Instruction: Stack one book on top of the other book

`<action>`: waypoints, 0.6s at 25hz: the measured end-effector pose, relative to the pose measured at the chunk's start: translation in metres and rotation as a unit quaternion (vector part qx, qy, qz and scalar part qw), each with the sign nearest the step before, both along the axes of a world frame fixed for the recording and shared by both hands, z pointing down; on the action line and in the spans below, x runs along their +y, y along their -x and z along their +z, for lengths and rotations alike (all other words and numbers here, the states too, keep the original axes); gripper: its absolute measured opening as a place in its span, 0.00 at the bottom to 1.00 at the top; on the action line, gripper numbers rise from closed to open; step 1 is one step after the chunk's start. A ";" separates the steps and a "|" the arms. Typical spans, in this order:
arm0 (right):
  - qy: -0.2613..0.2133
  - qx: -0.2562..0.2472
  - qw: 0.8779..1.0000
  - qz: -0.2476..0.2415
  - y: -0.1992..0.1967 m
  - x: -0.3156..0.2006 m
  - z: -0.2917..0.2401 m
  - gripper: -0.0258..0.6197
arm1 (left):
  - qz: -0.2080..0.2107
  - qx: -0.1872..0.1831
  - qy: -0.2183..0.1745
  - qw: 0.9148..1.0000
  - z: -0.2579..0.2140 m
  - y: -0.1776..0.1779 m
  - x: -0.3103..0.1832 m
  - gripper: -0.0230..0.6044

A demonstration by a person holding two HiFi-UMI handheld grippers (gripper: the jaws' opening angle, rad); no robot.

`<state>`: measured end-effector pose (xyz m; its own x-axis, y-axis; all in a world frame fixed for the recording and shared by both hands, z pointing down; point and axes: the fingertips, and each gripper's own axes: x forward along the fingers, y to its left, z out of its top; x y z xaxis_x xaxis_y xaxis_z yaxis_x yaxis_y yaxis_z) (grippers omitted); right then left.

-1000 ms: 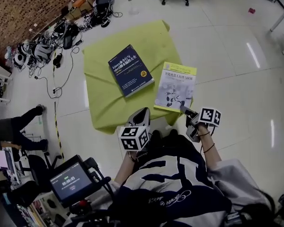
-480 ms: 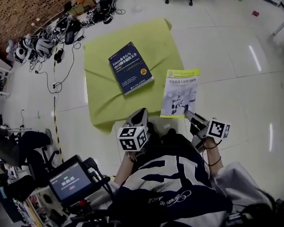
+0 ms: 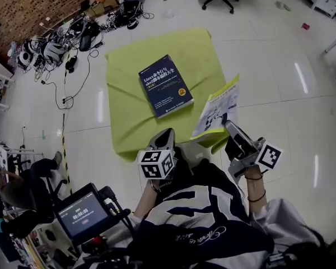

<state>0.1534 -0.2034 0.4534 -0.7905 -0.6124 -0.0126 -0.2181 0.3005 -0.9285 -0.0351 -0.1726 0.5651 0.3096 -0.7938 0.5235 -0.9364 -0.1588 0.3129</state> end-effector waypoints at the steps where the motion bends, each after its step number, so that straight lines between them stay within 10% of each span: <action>1: -0.003 -0.011 1.000 0.006 0.002 -0.001 -0.005 0.17 | -0.001 0.000 -0.003 1.000 0.000 0.005 -0.002 0.04; 15: -0.085 -0.037 0.995 -0.024 0.192 -0.142 -0.076 0.17 | -0.009 0.014 -0.026 1.000 -0.033 0.152 -0.084 0.04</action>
<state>-0.0387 -0.3458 0.3773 -0.8115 -0.5582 -0.1728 -0.1324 0.4637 -0.8760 -0.1875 -0.2571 0.5319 0.3089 -0.8251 0.4731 -0.9302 -0.1583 0.3312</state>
